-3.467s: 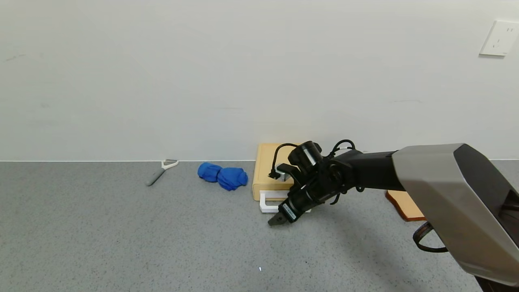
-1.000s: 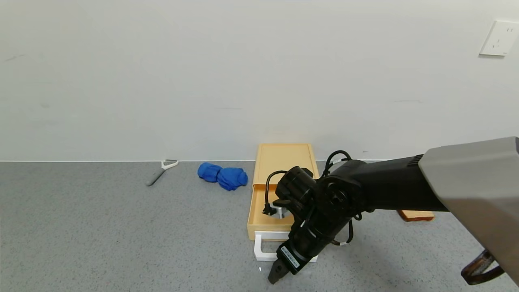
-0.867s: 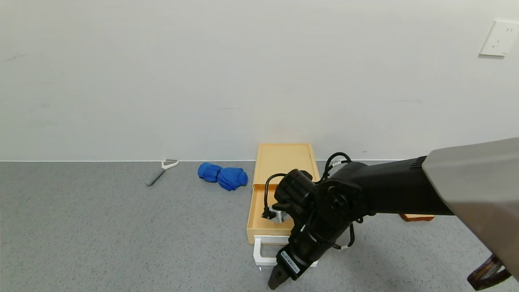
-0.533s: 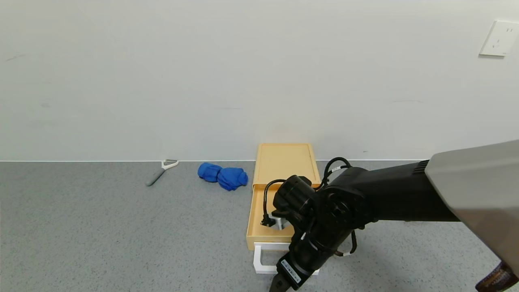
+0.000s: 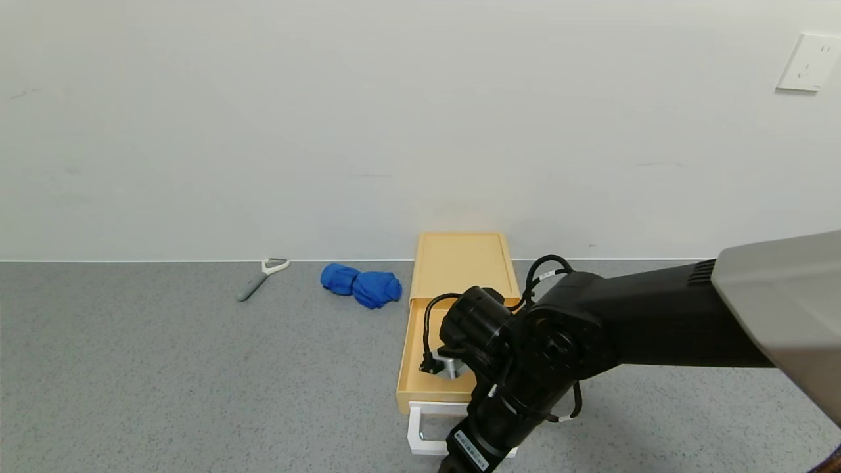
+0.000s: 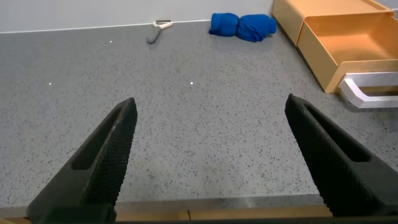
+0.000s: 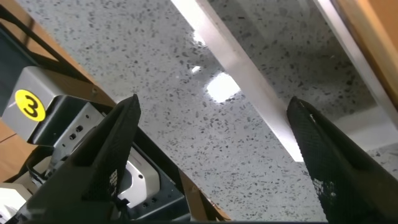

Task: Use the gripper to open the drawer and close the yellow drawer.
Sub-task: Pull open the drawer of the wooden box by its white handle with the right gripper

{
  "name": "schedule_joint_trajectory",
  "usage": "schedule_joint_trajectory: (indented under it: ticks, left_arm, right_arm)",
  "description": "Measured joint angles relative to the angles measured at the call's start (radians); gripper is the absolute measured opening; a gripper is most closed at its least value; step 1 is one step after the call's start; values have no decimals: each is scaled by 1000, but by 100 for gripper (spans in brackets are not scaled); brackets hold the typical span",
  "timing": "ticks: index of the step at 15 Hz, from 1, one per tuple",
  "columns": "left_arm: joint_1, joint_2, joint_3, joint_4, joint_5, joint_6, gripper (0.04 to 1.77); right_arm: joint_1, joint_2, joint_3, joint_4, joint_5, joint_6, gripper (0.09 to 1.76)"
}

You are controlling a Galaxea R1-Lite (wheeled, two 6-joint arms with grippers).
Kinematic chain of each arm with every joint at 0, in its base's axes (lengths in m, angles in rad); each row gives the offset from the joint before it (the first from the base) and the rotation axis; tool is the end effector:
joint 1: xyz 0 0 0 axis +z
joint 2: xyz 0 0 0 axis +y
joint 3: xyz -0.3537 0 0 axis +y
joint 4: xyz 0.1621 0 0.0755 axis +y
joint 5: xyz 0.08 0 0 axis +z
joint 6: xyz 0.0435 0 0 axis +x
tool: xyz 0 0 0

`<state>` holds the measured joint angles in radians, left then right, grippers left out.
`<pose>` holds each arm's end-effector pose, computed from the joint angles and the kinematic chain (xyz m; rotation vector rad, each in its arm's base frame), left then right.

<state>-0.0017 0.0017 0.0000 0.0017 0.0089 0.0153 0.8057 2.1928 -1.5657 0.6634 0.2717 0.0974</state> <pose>-0.0680 0.0005 0.0754 0.0153 0.0035 0.0072 0.2793 0.3077 0.1363 -0.2795 1.3389 0.8514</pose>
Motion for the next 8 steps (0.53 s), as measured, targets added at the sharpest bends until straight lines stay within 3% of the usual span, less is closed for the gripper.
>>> schedule_joint_trajectory:
  ticks: [8]
  left_arm:
    - [0,0,0,0,0,0,172]
  right_arm:
    - [-1,-214,37,10,3,20,171]
